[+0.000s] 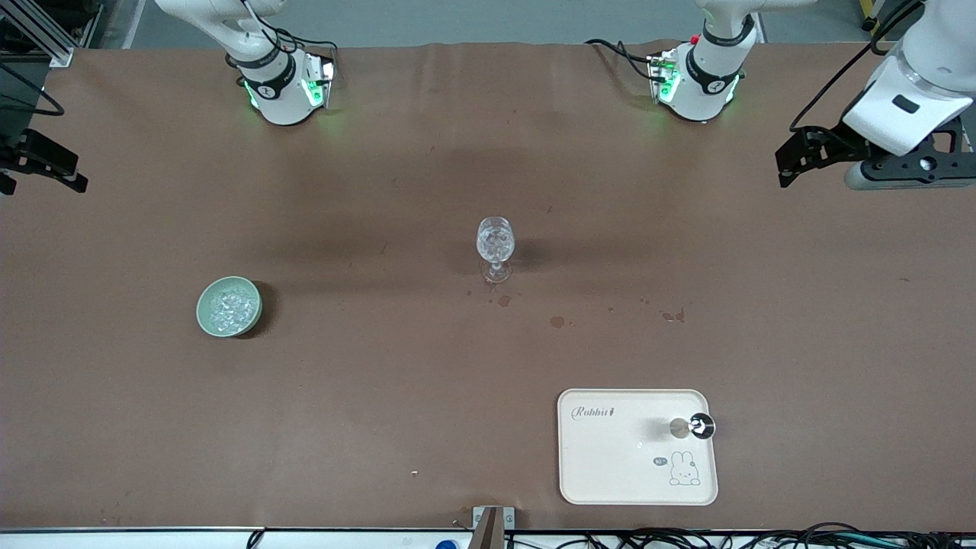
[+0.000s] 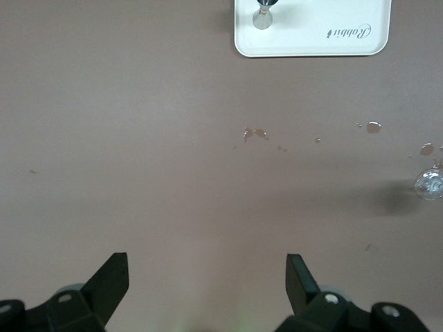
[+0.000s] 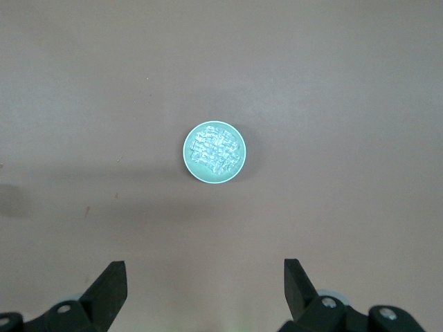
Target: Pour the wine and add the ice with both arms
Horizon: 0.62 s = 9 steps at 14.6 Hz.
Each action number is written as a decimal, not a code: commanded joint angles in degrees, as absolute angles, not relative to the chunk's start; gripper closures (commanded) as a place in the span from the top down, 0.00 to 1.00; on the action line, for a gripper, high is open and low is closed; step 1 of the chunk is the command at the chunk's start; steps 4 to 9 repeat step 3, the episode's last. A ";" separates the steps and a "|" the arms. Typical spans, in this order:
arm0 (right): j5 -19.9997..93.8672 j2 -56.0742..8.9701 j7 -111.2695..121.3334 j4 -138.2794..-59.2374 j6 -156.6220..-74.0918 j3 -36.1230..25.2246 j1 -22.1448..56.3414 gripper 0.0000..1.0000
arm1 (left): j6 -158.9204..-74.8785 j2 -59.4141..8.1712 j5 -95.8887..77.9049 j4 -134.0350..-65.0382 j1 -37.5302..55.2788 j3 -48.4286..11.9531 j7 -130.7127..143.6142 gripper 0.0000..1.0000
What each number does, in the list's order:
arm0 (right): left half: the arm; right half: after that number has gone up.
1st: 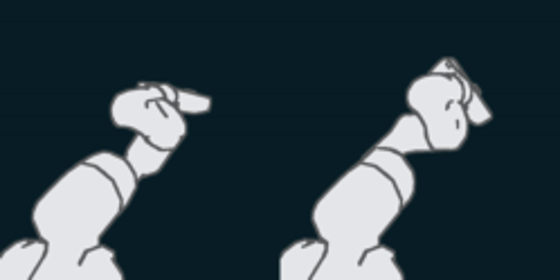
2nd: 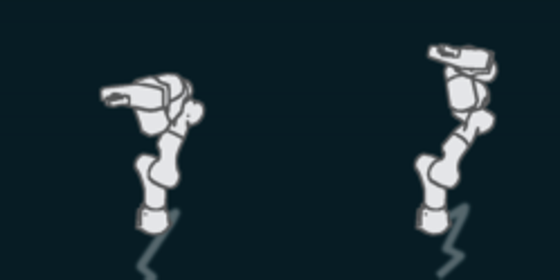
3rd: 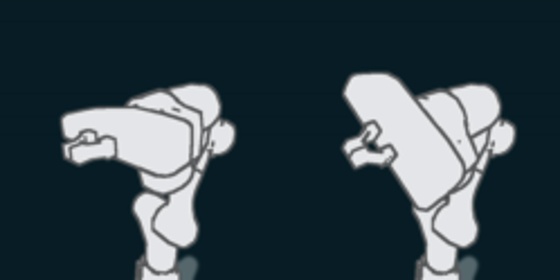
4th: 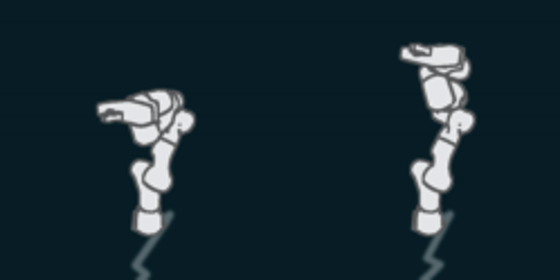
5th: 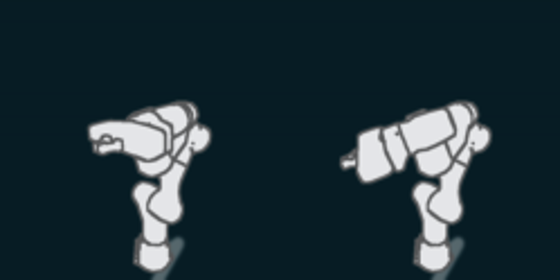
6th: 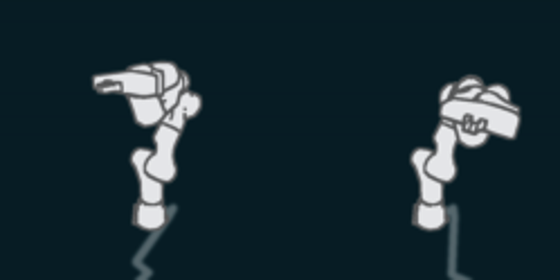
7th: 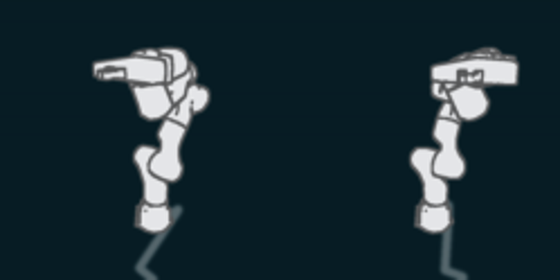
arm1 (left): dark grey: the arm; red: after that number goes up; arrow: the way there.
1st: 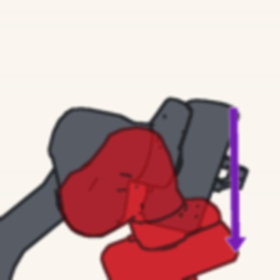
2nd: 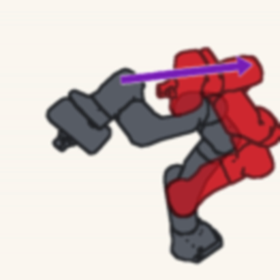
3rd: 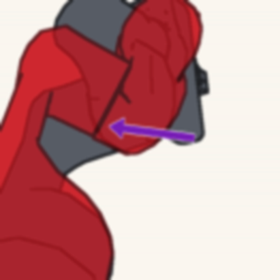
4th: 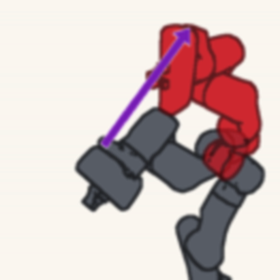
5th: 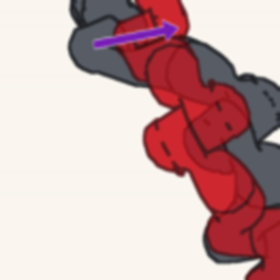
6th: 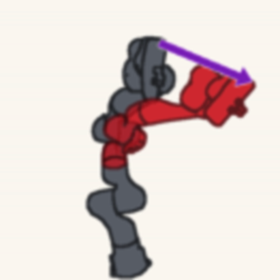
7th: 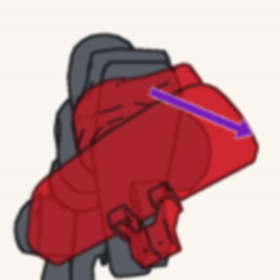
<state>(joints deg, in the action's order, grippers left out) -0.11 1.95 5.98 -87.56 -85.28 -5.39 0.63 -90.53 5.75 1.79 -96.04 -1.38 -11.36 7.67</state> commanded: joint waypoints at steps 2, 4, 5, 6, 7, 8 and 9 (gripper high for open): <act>0.17 0.18 6.33 -86.13 -85.25 -4.83 -0.53 1.00 | -90.62 5.28 2.11 -95.27 -2.28 -11.34 5.80 1.00; 0.00 -0.52 6.15 -85.96 -85.25 -4.83 -0.53 1.00 | -90.62 5.36 2.11 -95.36 -2.29 -11.34 5.80 1.00; 0.00 -0.52 6.15 -85.96 -85.25 -4.83 -0.53 1.00 | -90.62 5.36 2.11 -95.36 -2.29 -11.34 5.80 1.00; 0.00 -0.52 6.15 -85.96 -85.25 -4.83 -0.53 1.00 | -90.62 5.36 2.11 -95.36 -2.29 -11.34 5.80 1.00; 0.00 -0.52 6.15 -85.96 -85.25 -4.83 -0.53 1.00 | -90.62 5.36 2.11 -95.36 -2.29 -11.34 5.80 1.00; 0.00 -0.52 6.15 -85.96 -85.25 -4.83 -0.53 1.00 | -90.62 5.36 2.11 -95.36 -2.29 -11.34 5.80 1.00; 0.00 -0.52 6.15 -85.96 -85.25 -4.83 -0.53 1.00 | -90.62 5.36 2.11 -95.36 -2.29 -11.34 5.80 1.00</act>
